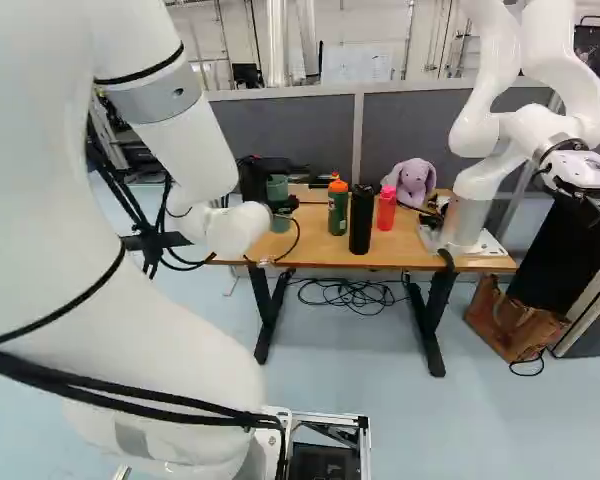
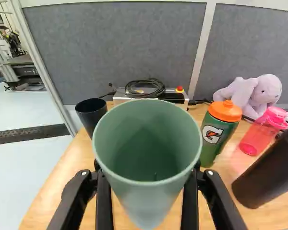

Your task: Place the green cup on the table

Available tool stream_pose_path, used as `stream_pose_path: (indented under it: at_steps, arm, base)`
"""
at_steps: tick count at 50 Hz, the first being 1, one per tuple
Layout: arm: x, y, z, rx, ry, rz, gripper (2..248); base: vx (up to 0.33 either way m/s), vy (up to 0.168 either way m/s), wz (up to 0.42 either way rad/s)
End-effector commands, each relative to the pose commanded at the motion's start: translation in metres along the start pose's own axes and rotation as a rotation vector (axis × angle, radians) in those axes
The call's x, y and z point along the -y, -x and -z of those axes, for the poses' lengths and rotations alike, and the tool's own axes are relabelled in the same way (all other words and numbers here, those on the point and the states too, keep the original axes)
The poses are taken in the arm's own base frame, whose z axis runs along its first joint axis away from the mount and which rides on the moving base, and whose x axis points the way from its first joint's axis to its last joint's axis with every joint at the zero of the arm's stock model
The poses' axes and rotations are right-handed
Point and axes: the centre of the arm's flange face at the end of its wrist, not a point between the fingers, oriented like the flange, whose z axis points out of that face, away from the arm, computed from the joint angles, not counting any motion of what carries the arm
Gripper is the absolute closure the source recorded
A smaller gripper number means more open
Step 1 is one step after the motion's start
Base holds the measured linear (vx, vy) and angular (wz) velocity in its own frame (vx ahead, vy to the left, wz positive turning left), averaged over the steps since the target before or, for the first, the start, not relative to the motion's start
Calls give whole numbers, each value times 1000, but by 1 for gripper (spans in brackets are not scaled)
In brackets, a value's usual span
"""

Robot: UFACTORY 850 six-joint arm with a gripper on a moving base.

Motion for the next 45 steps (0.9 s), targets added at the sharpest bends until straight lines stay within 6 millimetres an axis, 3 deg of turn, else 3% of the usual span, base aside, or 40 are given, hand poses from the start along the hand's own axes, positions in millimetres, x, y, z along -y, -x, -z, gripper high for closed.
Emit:
stream_pose_path:
  at_steps: [45]
  arm:
    - [0,-24,-90,-11,0,0,126]
  base:
    - [0,0,0]
